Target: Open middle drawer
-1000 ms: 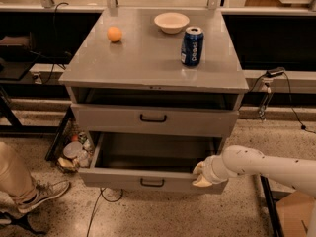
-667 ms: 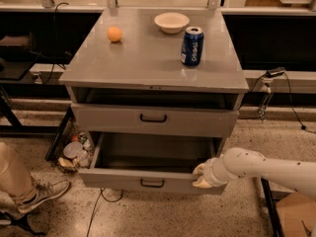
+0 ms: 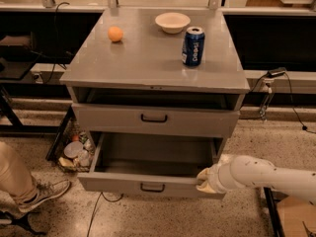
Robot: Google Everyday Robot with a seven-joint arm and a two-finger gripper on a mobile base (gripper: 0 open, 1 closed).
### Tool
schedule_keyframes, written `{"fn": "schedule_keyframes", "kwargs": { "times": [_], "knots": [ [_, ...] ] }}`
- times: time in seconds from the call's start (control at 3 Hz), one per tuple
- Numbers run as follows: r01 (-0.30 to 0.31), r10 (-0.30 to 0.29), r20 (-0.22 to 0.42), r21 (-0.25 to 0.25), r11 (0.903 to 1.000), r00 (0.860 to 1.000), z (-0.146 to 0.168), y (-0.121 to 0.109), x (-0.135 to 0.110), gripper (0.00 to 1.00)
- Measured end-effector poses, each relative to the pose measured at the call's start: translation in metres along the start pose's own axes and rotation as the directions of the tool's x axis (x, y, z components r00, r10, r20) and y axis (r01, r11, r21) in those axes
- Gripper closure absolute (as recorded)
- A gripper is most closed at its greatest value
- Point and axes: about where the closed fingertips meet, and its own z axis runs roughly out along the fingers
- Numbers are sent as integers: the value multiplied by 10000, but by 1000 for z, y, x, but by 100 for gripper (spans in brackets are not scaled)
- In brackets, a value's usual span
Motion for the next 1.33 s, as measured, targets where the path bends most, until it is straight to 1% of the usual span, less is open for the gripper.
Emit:
{"fn": "schedule_keyframes", "kwargs": {
  "times": [0.33, 0.67, 1.0, 1.33],
  "knots": [
    [-417, 417, 72, -47, 9991, 9991, -9, 26, 7, 100],
    [-1171, 1179, 108, -577, 9914, 9930, -14, 77, 21, 100],
    [-1172, 1181, 108, -578, 9914, 9929, -16, 75, 20, 100],
    [-1346, 1358, 113, -739, 9881, 9907, -17, 85, 22, 100]
  ]
}}
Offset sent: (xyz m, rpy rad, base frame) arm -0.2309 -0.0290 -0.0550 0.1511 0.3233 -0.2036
